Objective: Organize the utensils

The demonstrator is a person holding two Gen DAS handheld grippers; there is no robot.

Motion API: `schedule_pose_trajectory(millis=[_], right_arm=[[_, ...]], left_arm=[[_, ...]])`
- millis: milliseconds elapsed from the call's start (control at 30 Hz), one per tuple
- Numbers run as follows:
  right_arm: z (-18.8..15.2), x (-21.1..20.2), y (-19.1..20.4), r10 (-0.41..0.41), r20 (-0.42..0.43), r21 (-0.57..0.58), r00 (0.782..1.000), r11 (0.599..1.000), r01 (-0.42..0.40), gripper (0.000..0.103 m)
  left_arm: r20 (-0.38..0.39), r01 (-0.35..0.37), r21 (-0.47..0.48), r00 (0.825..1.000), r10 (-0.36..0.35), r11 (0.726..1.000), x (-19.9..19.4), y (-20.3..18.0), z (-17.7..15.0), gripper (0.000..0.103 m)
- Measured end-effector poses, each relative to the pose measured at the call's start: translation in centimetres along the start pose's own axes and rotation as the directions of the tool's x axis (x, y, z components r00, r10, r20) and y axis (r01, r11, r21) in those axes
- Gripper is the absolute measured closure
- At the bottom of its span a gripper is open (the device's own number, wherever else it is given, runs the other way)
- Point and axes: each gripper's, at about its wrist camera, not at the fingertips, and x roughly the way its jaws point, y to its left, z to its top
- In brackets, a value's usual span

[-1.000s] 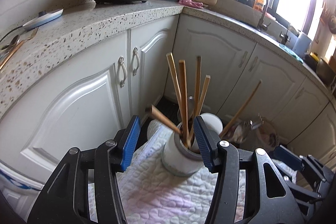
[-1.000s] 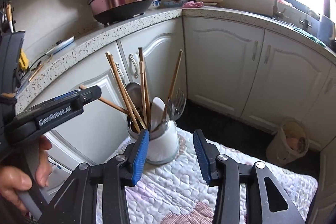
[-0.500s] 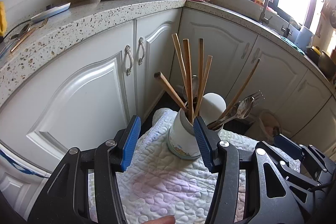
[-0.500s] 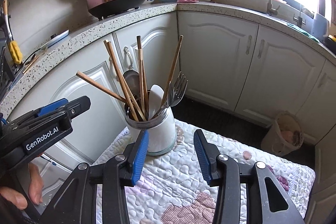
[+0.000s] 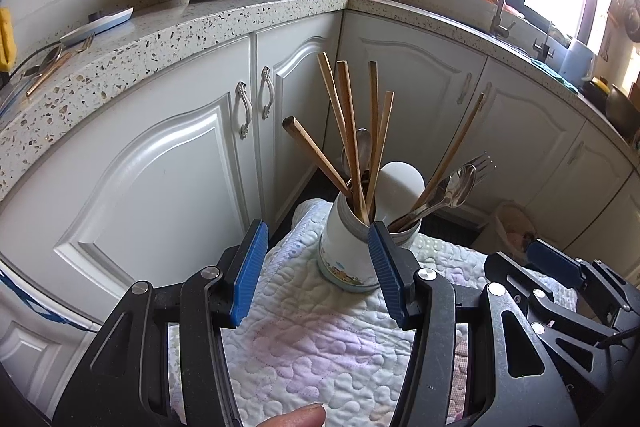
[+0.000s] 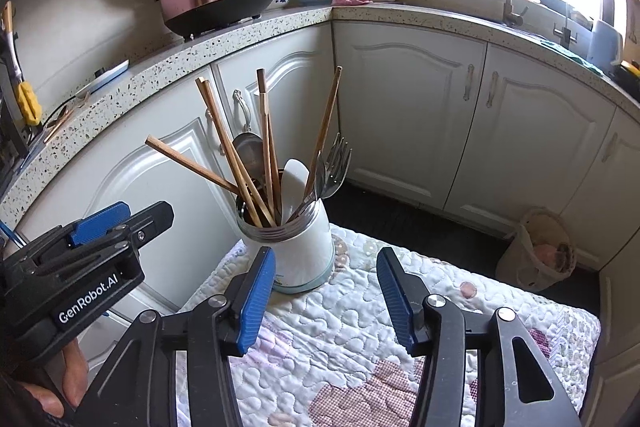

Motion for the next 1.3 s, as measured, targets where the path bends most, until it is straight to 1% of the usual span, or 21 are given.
schedule_pose_trajectory(millis=[500, 1300], right_arm=[[-0.13, 0.29, 0.4, 0.005, -0.013, 0.001, 1.0, 1.0, -0.005, 0.049], [-0.45, 0.68, 0.33, 0.007, -0.031, 0.003, 0.999, 1.0, -0.007, 0.046]], left_arm=[[-0.006, -0.02, 0.026, 1.0, 0.02, 0.999, -0.06, -0.54, -0.3, 0.051], [-0.019, -0.03, 0.038, 0.999, 0.031, 0.999, 0.48, -0.92, -0.69, 0.051]])
